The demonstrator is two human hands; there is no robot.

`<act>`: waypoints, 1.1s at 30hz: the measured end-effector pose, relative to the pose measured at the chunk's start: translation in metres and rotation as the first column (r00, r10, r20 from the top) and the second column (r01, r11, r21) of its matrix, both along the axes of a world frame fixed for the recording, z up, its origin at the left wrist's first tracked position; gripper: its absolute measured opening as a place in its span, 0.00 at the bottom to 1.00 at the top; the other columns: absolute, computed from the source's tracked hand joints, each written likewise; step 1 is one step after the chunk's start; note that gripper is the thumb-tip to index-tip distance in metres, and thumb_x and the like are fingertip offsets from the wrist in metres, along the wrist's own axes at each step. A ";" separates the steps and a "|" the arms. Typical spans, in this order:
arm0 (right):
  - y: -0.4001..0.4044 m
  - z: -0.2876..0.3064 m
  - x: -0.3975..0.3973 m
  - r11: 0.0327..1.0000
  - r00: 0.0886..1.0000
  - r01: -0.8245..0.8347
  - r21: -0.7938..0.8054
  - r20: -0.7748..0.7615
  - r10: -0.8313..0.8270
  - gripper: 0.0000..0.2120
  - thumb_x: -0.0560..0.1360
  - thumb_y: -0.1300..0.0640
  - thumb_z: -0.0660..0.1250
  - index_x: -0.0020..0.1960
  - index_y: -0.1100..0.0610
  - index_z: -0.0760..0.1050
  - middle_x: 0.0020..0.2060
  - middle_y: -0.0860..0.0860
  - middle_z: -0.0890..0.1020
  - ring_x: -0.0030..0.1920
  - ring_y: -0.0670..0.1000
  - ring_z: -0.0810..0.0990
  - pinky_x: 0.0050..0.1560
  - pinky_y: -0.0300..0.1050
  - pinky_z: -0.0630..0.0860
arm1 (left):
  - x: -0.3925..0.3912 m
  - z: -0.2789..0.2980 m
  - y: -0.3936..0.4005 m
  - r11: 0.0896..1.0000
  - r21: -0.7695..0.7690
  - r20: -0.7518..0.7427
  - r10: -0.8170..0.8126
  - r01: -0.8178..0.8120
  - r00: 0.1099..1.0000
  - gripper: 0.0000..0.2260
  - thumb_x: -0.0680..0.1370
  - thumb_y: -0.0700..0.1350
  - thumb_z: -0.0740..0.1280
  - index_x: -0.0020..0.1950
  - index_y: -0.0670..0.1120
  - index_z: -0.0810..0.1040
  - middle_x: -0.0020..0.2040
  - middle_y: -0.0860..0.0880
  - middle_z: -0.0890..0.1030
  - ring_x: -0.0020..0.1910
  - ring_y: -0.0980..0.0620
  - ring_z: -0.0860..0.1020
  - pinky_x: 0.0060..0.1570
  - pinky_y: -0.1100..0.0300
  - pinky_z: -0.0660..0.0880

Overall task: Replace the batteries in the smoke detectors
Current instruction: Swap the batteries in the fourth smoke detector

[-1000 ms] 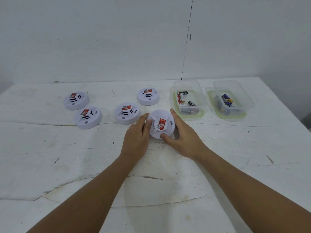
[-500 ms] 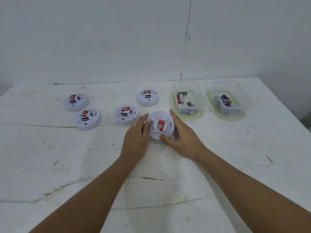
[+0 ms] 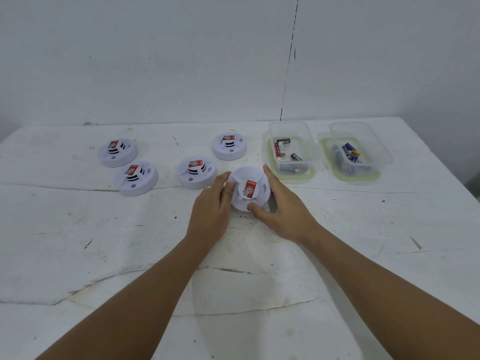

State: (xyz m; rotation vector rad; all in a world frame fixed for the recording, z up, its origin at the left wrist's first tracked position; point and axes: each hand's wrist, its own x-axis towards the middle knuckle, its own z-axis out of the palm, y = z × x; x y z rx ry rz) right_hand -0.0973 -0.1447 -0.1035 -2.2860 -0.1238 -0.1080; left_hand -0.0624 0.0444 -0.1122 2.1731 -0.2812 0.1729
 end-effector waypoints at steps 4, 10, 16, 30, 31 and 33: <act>0.000 0.000 0.000 1.000 1.000 -0.001 0.009 -0.002 0.001 0.48 0.74 0.37 0.69 0.85 0.47 0.47 0.80 0.38 0.64 0.78 0.43 0.66 0.75 0.54 0.71 | -0.001 0.001 -0.001 1.000 -0.004 -0.007 -0.001 0.001 1.000 0.18 0.87 0.54 0.55 0.74 0.52 0.74 0.55 0.53 0.84 0.49 0.56 0.81 0.42 0.76 0.70; 0.000 0.000 0.000 1.000 1.000 -0.002 0.019 -0.010 0.003 0.48 0.74 0.37 0.70 0.85 0.47 0.48 0.80 0.39 0.64 0.78 0.43 0.66 0.74 0.54 0.71 | -0.002 0.003 -0.001 1.000 -0.001 0.000 0.000 0.000 1.000 0.17 0.87 0.54 0.55 0.73 0.52 0.74 0.52 0.52 0.84 0.44 0.59 0.80 0.40 0.75 0.70; 0.000 0.000 0.000 1.000 1.000 -0.005 0.003 0.003 0.005 0.47 0.77 0.41 0.72 0.85 0.48 0.48 0.80 0.39 0.64 0.78 0.43 0.66 0.75 0.53 0.70 | -0.002 0.003 0.000 1.000 0.000 0.008 -0.002 0.002 1.000 0.17 0.87 0.53 0.55 0.73 0.52 0.74 0.53 0.53 0.84 0.45 0.58 0.80 0.40 0.76 0.70; -0.001 -0.001 0.001 1.000 1.000 -0.001 0.000 0.000 0.001 0.47 0.76 0.41 0.72 0.85 0.47 0.47 0.80 0.39 0.64 0.77 0.43 0.66 0.75 0.51 0.71 | -0.002 0.002 0.000 1.000 0.004 0.006 0.004 -0.004 1.000 0.17 0.87 0.54 0.55 0.73 0.53 0.74 0.53 0.54 0.84 0.47 0.58 0.80 0.41 0.72 0.71; -0.001 -0.001 0.001 1.000 1.000 -0.002 0.001 0.000 0.002 0.47 0.76 0.41 0.72 0.85 0.47 0.48 0.80 0.39 0.64 0.77 0.43 0.66 0.75 0.51 0.71 | -0.001 0.001 0.000 1.000 0.006 0.005 0.005 -0.005 1.000 0.17 0.87 0.54 0.55 0.73 0.53 0.74 0.53 0.54 0.84 0.48 0.58 0.80 0.41 0.72 0.70; -0.002 -0.001 0.001 1.000 1.000 -0.003 0.007 -0.001 0.003 0.47 0.77 0.41 0.72 0.85 0.47 0.48 0.80 0.39 0.64 0.77 0.42 0.66 0.75 0.51 0.70 | -0.001 0.001 0.000 1.000 0.005 0.000 0.004 -0.004 1.000 0.17 0.87 0.54 0.55 0.73 0.53 0.74 0.54 0.54 0.84 0.48 0.56 0.80 0.41 0.73 0.70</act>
